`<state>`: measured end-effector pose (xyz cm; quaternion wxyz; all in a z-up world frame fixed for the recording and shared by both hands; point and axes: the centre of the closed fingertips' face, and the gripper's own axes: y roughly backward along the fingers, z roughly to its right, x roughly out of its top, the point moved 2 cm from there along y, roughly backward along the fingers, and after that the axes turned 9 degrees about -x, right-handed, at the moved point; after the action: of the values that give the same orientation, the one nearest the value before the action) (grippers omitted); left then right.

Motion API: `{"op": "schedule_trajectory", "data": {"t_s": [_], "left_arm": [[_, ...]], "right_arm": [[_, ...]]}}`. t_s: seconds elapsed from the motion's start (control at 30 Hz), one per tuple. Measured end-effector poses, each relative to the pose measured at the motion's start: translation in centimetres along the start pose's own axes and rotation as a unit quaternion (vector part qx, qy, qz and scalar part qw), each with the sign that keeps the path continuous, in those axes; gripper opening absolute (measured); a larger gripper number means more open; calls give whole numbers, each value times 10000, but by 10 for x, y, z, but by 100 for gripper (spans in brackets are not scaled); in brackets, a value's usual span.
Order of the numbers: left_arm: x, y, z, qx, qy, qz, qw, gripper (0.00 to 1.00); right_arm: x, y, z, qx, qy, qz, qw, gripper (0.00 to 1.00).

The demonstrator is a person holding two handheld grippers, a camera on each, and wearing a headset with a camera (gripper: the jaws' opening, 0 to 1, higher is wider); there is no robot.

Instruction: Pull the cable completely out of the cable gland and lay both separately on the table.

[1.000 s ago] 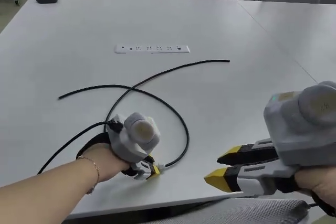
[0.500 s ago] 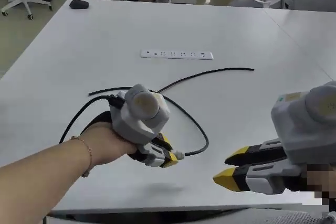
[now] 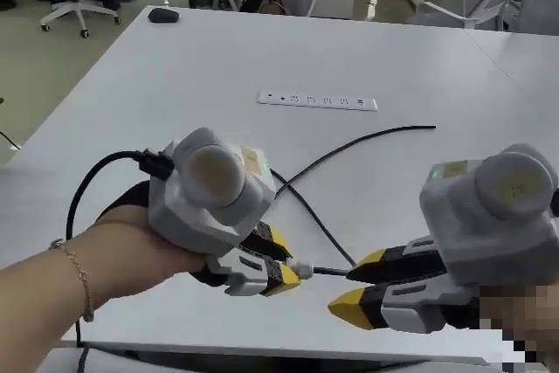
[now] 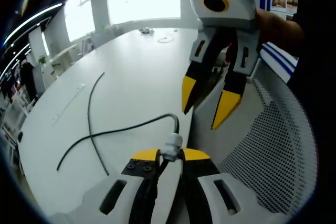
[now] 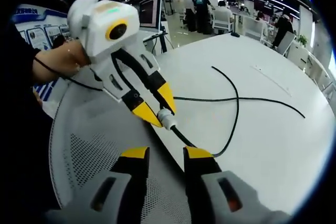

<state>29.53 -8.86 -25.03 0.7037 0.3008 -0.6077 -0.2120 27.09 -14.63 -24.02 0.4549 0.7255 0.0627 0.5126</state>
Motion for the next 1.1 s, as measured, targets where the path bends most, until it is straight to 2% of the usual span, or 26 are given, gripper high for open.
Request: {"op": "schedule_trajectory", "data": {"t_s": [0.13, 0.17, 0.23, 0.33, 0.5, 0.57, 0.6, 0.7, 0.83, 0.87, 0.93, 1.0, 1.03, 1.1], "left_arm": [[6, 10, 3, 364, -309, 21, 9989, 17], [9, 12, 3, 503, -518, 2, 9974, 17], [11, 14, 6, 611, -666, -30, 9959, 17], [12, 14, 11, 689, -682, -65, 9953, 17], [13, 11, 17, 710, -777, -101, 9944, 17], [14, 10, 19, 770, -911, -153, 9927, 17], [14, 9, 19, 825, -1015, -204, 9912, 17], [12, 6, 21, 794, -1135, -325, 9898, 17], [13, 4, 22, 818, -1340, -429, 9867, 17], [13, 4, 22, 824, -1405, -461, 9856, 17], [14, 4, 22, 867, -1557, -522, 9826, 17], [16, 4, 23, 903, -1705, -541, 9797, 17], [17, 4, 23, 907, -1787, -535, 9783, 17], [16, 5, 23, 989, -1942, -622, 9740, 17]], "right_arm": [[8, 2, -4, 158, 29, 205, 9997, 27], [10, 1, -6, 213, 73, 215, 9995, 27], [13, 2, -7, 239, 181, 234, 9993, 27], [19, 0, -5, 203, 302, 315, 9988, 26], [24, -5, -6, 323, 628, 230, 9972, 26], [22, -6, -11, 528, 910, 91, 9944, 25], [21, -7, -11, 543, 1011, 54, 9934, 24], [18, -10, -15, 722, 1497, -136, 9860, 23], [17, -14, -17, 785, 1765, -292, 9807, 21], [17, -14, -17, 794, 1980, -313, 9765, 20], [18, -15, -17, 805, 2191, -323, 9718, 17], [25, -14, -22, 917, 2335, -114, 9680, 18], [25, -14, -22, 916, 2268, -162, 9695, 18], [24, -16, -20, 878, 2342, -233, 9679, 18]]}}
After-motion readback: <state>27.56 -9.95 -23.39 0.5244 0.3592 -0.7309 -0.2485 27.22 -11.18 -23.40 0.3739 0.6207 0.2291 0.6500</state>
